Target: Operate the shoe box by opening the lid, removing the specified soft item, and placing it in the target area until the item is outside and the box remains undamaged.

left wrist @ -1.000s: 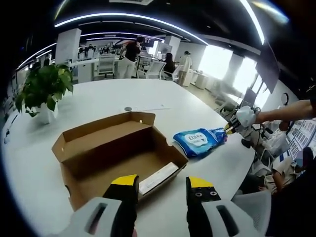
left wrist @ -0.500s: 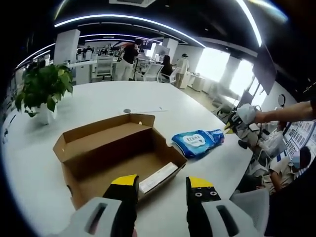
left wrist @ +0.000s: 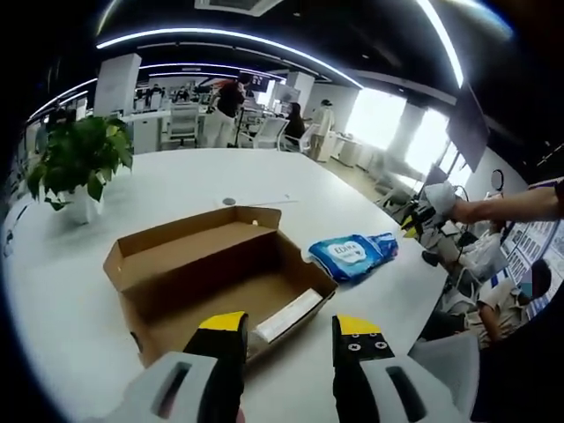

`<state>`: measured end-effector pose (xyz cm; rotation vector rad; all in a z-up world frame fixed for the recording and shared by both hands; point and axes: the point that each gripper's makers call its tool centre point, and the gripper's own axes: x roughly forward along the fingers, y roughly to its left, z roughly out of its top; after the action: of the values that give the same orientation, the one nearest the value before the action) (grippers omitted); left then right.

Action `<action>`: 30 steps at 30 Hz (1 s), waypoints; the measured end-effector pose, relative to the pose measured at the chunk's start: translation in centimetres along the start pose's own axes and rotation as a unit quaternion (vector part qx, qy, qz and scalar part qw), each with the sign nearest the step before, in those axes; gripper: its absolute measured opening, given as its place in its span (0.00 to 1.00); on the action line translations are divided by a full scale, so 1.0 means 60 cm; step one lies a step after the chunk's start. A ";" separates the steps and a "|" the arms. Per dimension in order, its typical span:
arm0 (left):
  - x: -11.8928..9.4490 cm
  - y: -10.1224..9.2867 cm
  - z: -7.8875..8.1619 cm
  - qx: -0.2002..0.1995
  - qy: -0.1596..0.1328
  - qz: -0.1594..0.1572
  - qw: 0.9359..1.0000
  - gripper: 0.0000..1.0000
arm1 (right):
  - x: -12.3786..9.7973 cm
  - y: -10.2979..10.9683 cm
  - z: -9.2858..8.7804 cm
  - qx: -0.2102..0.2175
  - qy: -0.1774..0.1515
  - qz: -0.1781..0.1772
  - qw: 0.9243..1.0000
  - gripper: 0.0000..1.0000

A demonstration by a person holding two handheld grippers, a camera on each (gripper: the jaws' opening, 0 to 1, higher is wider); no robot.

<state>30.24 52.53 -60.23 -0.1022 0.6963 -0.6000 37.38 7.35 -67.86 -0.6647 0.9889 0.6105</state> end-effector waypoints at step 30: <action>-0.056 0.076 -0.031 -0.017 -0.006 0.008 1.000 0.40 | 0.016 0.130 0.209 0.168 -0.144 0.077 0.972 0.27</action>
<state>29.26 58.36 -61.05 -0.1321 0.6953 -0.5720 38.95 21.87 -65.57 -0.1920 0.8488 0.6358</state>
